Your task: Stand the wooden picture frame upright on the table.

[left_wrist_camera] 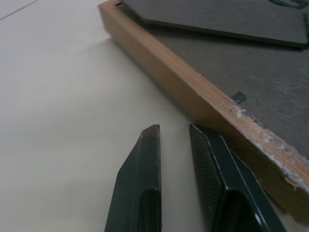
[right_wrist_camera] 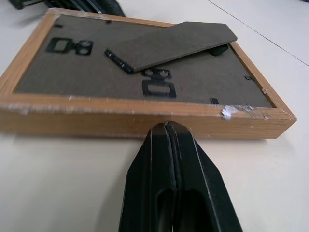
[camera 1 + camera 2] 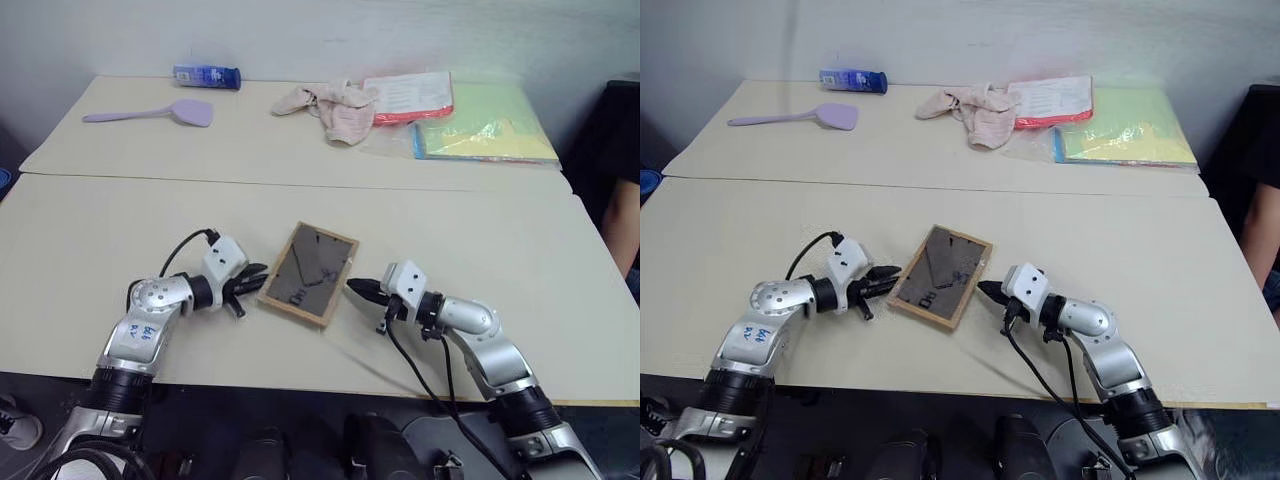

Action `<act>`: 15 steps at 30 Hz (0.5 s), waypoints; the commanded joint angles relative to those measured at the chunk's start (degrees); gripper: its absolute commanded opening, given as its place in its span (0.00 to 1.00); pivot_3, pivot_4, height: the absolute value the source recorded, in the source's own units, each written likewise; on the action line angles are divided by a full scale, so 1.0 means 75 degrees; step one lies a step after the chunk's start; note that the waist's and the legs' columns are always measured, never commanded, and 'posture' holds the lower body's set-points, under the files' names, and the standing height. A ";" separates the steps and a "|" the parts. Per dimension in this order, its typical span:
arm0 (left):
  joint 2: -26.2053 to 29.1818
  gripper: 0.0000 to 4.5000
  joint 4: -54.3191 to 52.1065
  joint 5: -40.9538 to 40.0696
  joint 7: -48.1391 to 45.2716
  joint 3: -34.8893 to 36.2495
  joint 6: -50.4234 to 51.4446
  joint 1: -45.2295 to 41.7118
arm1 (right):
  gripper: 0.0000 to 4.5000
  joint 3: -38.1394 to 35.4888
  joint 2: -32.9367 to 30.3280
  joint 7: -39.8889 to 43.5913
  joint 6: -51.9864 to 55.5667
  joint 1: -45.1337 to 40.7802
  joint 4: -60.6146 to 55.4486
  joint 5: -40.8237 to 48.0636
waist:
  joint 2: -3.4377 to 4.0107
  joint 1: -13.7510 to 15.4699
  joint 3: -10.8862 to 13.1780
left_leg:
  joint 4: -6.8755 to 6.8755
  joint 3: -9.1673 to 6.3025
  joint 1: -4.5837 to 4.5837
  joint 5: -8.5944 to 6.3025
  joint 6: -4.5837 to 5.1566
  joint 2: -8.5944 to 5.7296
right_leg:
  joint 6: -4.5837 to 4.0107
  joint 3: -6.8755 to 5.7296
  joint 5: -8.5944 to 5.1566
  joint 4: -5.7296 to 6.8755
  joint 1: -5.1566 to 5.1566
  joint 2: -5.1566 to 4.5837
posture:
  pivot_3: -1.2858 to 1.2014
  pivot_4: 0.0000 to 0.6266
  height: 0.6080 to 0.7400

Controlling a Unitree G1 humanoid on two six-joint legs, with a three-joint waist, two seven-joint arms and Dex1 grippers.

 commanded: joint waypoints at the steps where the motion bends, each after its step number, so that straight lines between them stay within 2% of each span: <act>1: 0.0041 0.22 -0.0743 -0.0382 -0.0208 0.0162 0.0200 0.0467 | 0.00 -0.0201 -0.0098 0.0074 0.0034 -0.0070 -0.0146 0.0154 | 0.0000 0.0000 0.0000 | 0.0000 -0.0001 0.0000 0.0000 -0.0001 0.0002 | 0.0000 0.0000 0.0000 0.0000 0.0000 0.0000 | 0.52 0.24 1.00; 8: 0.0254 0.22 -0.1678 -0.1080 -0.0077 0.1069 0.0940 0.1413 | 0.00 -0.0428 -0.0393 0.0391 0.0016 -0.0069 -0.0053 0.0299 | 0.0000 0.0001 0.0000 | 0.0000 -0.0003 0.0002 -0.0002 -0.0001 0.0004 | 0.0000 0.0001 0.0000 -0.0002 0.0001 -0.0001 | 0.52 0.24 1.00; 10: 0.0402 0.26 -0.1833 -0.1633 0.0070 0.1484 0.2076 0.1433 | 0.00 -0.0555 -0.0607 0.0585 0.0142 -0.0017 -0.0213 0.0446 | 0.0000 0.0002 0.0000 | 0.0000 -0.0005 0.0001 -0.0003 0.0001 0.0004 | 0.0000 0.0001 0.0000 -0.0008 0.0001 -0.0002 | 0.52 0.24 1.00; 12: 0.0580 0.35 -0.2021 -0.2769 0.0170 0.1900 0.4104 0.1172 | 0.00 -0.0549 -0.0902 0.0845 0.0429 0.0086 -0.0514 0.0544 | -0.0001 0.0015 0.0000 | 0.0001 -0.0008 0.0001 -0.0004 0.0003 0.0003 | 0.0000 0.0001 0.0000 -0.0008 0.0003 -0.0004 | 0.52 0.24 1.00; 15: 0.0862 0.56 -0.1972 -0.4122 0.0223 0.2136 0.6882 0.0473 | 0.00 -0.0404 -0.1145 0.0996 0.0923 0.0200 -0.0943 0.0613 | -0.0001 0.0025 0.0001 | 0.0002 -0.0024 0.0000 -0.0005 0.0005 0.0002 | 0.0000 -0.0003 0.0000 -0.0008 0.0013 -0.0004 | 0.52 0.24 1.00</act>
